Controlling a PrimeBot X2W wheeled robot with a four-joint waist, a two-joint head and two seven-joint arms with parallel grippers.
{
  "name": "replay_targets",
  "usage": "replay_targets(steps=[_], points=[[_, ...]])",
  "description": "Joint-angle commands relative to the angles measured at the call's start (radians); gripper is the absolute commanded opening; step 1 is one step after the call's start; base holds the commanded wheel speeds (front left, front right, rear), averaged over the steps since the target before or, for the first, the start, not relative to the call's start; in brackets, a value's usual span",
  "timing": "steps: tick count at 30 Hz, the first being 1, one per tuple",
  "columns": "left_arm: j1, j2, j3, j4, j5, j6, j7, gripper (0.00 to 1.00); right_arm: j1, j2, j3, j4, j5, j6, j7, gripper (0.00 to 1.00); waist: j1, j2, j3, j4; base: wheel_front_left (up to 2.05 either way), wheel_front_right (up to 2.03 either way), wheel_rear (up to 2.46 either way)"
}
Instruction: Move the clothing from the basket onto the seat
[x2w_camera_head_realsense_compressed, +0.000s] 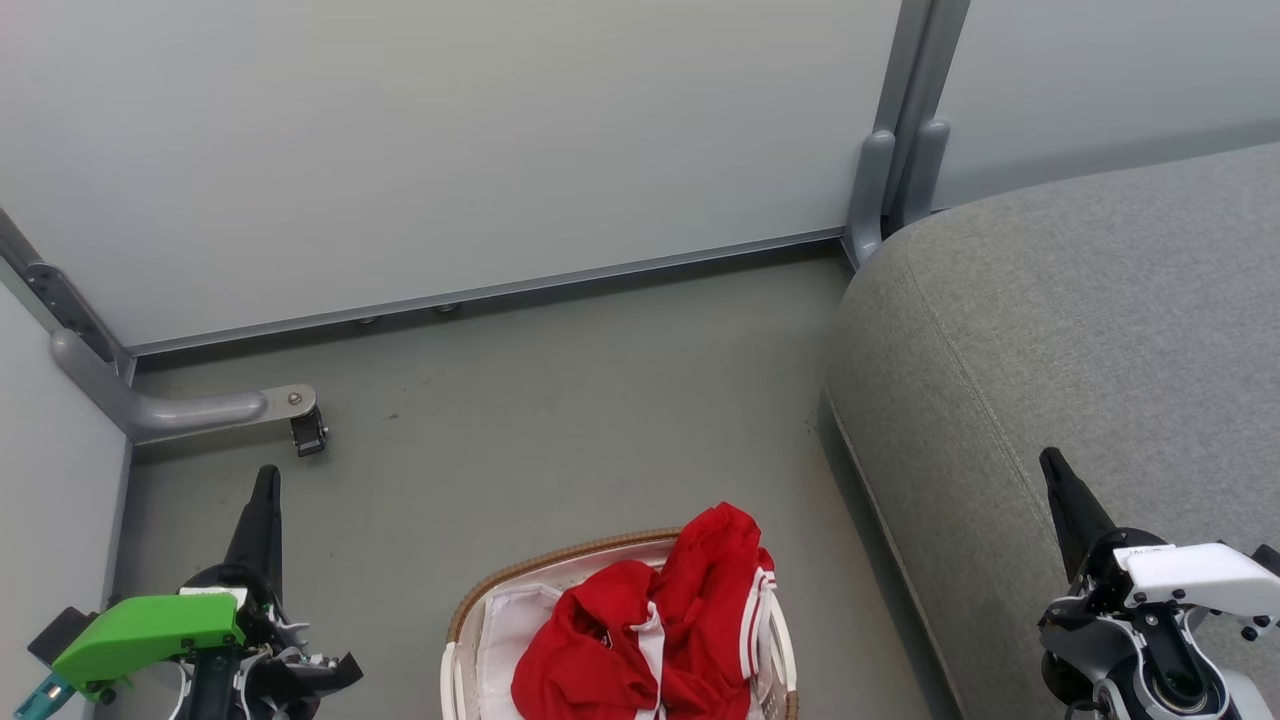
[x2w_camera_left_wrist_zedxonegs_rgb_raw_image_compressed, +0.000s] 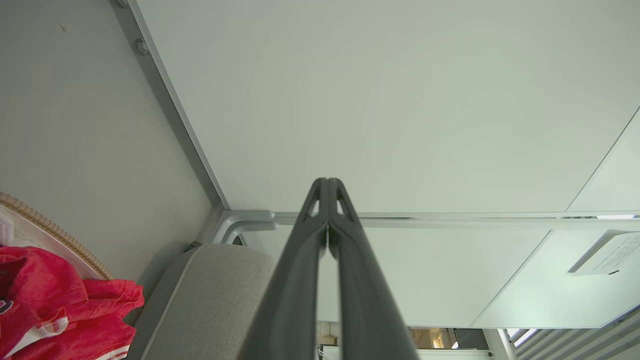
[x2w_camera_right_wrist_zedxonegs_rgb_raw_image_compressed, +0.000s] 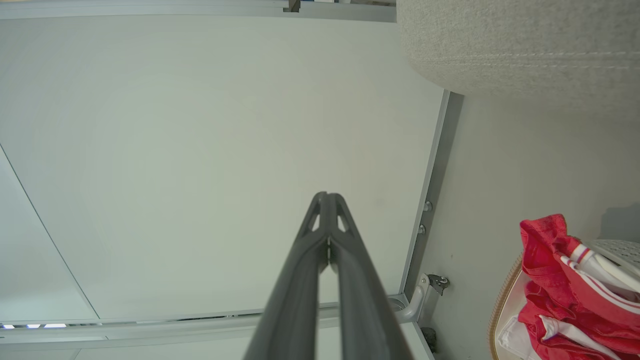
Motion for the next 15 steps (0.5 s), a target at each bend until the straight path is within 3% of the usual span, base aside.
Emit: replay_targets(steps=[1, 8, 9, 15], points=[[-0.013, -0.001, 0.003, 0.0, 0.009, -0.005, 0.001, 0.0, 0.006, -0.002, -0.003, 0.001, -0.004, 0.0, 0.005, 0.0, 0.0, 0.0, 0.0, 0.0, 0.0, 0.0, 0.0], [-0.013, -0.001, 0.003, 0.0, 0.009, -0.005, 0.001, 0.0, 0.006, -0.002, -0.003, 0.001, -0.004, 0.0, 0.004, 0.0, 0.0, 0.0, 0.0, 0.0, 0.0, 0.0, 0.0], [0.0, 0.0, 0.0, 0.0, 0.0, 0.0, 0.0, 1.0, 0.0, 0.0, 0.0, 0.0, 0.0, 0.0, 0.001, 1.0, 0.0, 0.0, 0.0, 0.0, 0.0, 0.0, 0.0], [0.013, -0.006, -0.003, 0.026, 0.001, 0.002, -0.011, 1.0, 0.008, 0.004, 0.008, 0.016, -0.011, 0.0, -0.009, 1.0, 0.0, 0.0, 0.001, 0.001, 0.0, 0.0, 0.0]])
